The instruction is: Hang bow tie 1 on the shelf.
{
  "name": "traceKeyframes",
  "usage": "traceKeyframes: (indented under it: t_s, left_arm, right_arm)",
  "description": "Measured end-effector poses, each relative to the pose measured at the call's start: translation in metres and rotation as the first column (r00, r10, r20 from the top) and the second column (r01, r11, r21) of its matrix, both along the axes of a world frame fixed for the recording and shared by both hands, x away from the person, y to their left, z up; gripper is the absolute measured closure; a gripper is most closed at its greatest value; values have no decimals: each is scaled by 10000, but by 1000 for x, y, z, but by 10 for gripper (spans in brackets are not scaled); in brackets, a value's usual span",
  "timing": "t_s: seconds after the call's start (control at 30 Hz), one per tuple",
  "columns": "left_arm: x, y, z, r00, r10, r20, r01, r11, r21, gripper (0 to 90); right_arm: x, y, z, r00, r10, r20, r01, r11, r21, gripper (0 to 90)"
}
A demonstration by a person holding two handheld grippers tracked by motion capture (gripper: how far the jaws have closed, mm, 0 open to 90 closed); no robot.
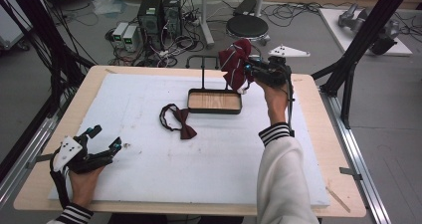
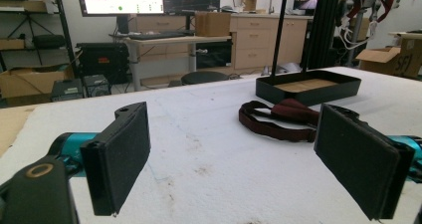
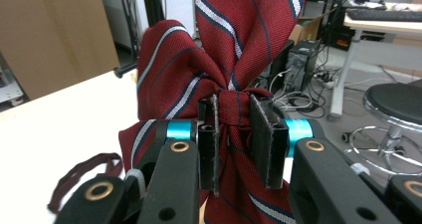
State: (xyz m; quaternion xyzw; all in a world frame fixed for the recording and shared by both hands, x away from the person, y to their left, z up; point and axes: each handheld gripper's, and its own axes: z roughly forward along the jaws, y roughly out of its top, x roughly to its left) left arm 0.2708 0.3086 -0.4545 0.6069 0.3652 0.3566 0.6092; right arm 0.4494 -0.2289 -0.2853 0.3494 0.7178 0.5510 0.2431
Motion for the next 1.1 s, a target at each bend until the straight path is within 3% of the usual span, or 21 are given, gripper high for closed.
traceKeyframes:
  t_s: [0.43,0.7,1.1]
  left_arm:
    - [0,0,0,10000,-5,-2,5,10000,50,149]
    - [0,0,0,10000,-1,-2,1,10000,51,149]
    - [0,0,0,10000,6,15,-6,10000,61,149]
  right_arm:
    - [11,-26,-5,9977,-675,-61,677,9945,793,751]
    - [11,-33,-6,9967,-807,-124,814,9941,720,751]
    - [-1,-24,3,9982,-583,123,580,9980,237,749]
